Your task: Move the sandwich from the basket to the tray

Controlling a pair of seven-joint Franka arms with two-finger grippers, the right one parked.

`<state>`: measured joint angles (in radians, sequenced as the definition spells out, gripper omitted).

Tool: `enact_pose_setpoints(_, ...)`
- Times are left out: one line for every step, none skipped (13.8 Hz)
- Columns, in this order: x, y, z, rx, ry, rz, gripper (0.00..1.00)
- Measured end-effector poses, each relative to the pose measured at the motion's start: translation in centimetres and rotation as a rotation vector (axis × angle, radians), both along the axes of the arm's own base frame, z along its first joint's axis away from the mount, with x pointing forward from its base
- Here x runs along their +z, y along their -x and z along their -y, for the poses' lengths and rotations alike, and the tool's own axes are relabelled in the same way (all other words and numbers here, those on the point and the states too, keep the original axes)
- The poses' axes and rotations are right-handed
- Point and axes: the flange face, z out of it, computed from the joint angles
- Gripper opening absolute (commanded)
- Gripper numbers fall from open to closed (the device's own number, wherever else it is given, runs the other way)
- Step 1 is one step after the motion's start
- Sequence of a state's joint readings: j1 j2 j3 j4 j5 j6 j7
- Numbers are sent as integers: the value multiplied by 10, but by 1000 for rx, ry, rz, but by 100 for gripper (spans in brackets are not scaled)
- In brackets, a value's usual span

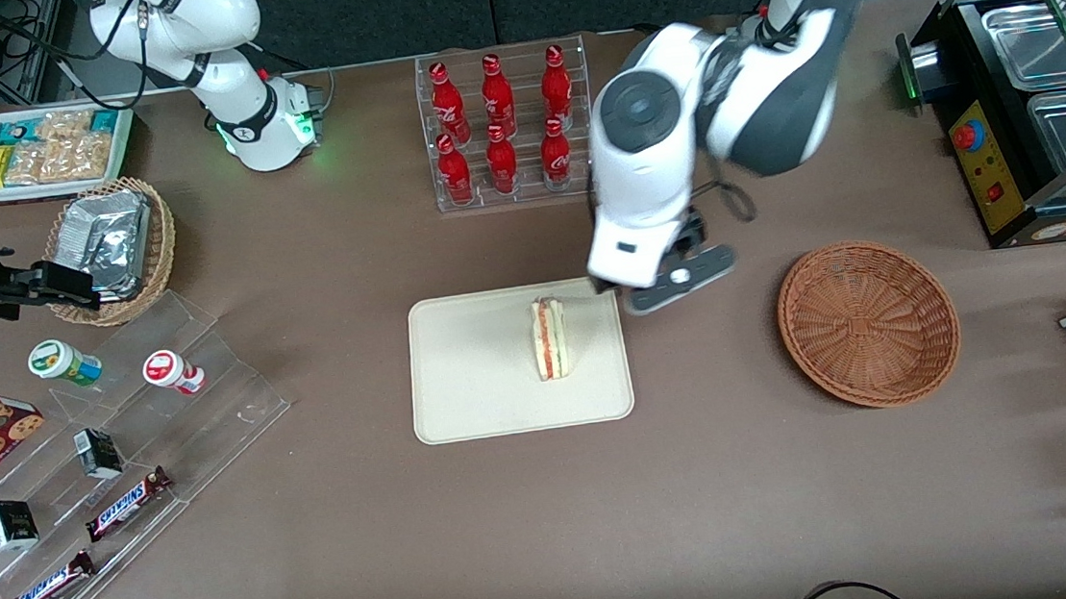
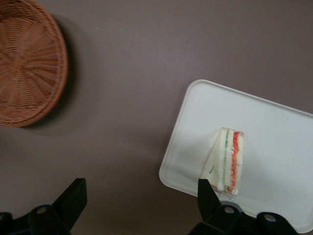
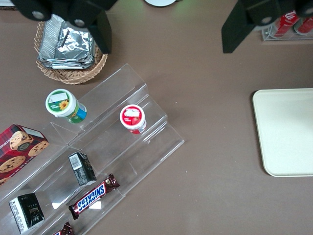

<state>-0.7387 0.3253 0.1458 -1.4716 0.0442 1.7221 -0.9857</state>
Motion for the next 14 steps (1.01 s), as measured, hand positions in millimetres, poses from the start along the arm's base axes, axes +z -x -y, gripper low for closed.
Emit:
enact_pose_setpoints(14, -5, -16, 12, -1, 6, 100)
enact_pose_setpoints(25, -11, -33, 13, -5, 8, 100)
enact_pose_setpoints(36, -17, -53, 14, -9, 8, 100)
enact_pose_setpoints(48, -23, -75, 17, -11, 10, 100)
enact_pose_setpoints(61, -28, -98, 20, -9, 16, 100)
enact_pose_setpoints(74, -32, -120, 26, -4, 27, 100)
enact_pose_setpoints(88, -36, -141, 37, 3, 40, 100)
enact_pose_setpoints(99, -38, -159, 53, 14, 47, 100)
enact_pose_setpoints(109, -40, -173, 66, 33, 50, 100)
enact_pose_setpoints(119, -42, -188, 70, 55, 48, 100)
enact_pose_setpoints(128, -43, -203, 62, 73, 38, 100)
enact_pose_setpoints(136, -43, -221, 51, 81, 23, 100)
enact_pose_setpoints(143, -44, -241, 46, 90, 7, 100)
enact_pose_setpoints(146, -46, -262, 37, 106, -7, 100)
